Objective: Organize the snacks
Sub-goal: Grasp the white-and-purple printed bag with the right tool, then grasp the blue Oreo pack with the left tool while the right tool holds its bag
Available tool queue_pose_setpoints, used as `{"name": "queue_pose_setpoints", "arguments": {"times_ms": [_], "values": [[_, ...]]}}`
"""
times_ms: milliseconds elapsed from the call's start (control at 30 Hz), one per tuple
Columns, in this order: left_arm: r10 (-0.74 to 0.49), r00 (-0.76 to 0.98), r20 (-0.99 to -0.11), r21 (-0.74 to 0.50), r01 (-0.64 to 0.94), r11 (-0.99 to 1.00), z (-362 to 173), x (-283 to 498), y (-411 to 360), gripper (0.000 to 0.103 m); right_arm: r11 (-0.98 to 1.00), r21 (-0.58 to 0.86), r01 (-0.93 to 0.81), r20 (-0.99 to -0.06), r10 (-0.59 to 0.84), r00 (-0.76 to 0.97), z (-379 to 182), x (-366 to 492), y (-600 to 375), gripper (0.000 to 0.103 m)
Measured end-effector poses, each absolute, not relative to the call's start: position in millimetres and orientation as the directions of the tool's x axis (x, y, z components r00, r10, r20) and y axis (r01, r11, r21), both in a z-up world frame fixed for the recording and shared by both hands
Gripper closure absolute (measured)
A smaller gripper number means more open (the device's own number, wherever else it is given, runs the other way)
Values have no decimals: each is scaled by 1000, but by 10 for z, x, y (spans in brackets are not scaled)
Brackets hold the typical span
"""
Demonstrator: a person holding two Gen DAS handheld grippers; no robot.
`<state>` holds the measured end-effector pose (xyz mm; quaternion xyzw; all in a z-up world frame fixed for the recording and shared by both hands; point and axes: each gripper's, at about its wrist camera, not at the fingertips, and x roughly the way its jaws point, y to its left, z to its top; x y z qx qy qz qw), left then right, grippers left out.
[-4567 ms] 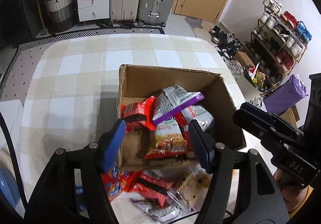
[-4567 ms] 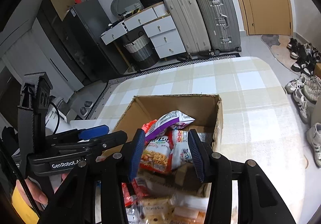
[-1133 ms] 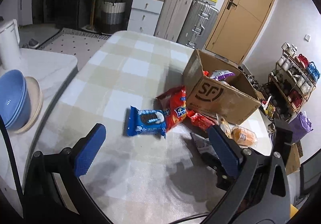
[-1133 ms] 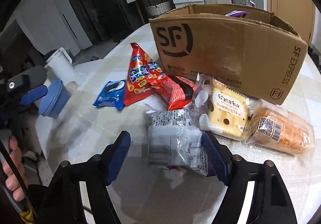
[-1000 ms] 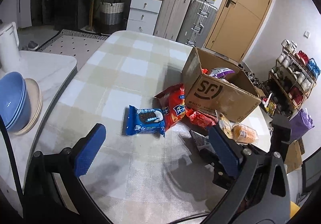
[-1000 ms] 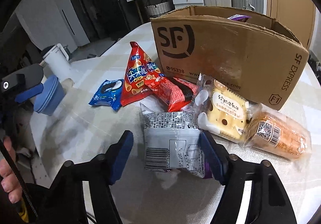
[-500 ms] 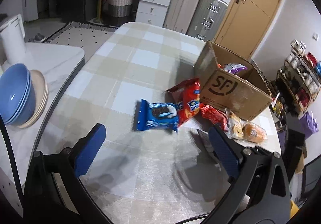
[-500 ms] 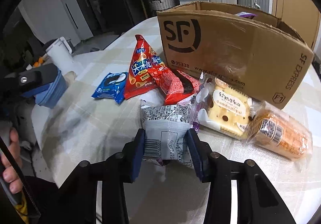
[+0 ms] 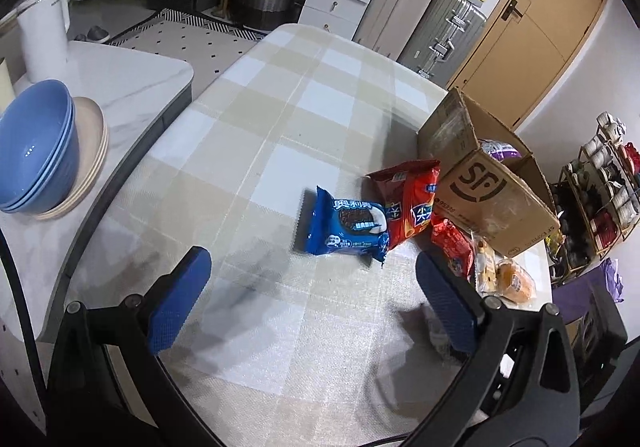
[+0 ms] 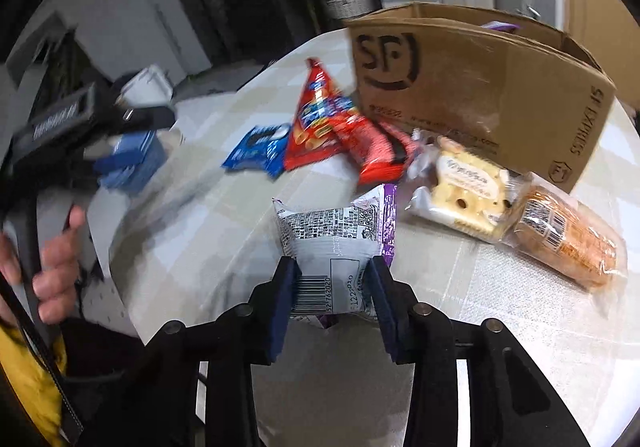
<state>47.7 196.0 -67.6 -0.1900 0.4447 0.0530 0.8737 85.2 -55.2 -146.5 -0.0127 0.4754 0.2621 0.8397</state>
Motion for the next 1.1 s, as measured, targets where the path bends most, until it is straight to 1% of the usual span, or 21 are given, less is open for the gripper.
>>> {"name": "queue_pose_setpoints", "arguments": {"times_ms": [267, 333, 433, 467, 533, 633, 800, 933, 1100], "values": [[-78, 586, -807, -267, -243, 932, -708, 506, 1860, 1, 858, 88, -506, -808, 358, 467, -1459, 811, -370, 60], [-80, 585, -807, -267, -240, 933, -706, 506, 1847, 1, 852, 50, -522, -809, 341, 479, -1469, 812, -314, 56], [-81, 582, -809, -267, -242, 933, -707, 509, 1856, 1, 849, -7, -528, -803, 309, 509, -1479, 827, -235, 56], [-80, 579, -811, -266, -244, 932, -711, 515, 1854, 1, 850, -15, -526, -800, 306, 517, -1482, 834, -227, 55], [-85, 578, -812, -270, -243, 932, -712, 515, 1853, 1, 854, -15, -520, -802, 300, 516, -1508, 876, -206, 50], [-91, 576, -812, -270, -234, 934, -714, 514, 1832, 1, 858, -16, -513, -810, 290, 510, -1562, 925, -170, 47], [-93, 570, -817, -265, -228, 937, -732, 519, 1812, 1, 862, 8, -506, -821, 295, 490, -1607, 990, -113, 47], [-89, 565, -821, -263, -234, 936, -752, 529, 1827, 1, 870, 75, -486, -815, 335, 473, -1599, 1030, -200, 55], [-71, 548, -833, -247, -254, 935, -810, 569, 1868, 1, 877, 128, -463, -799, 368, 476, -1559, 1009, -304, 61]]}}
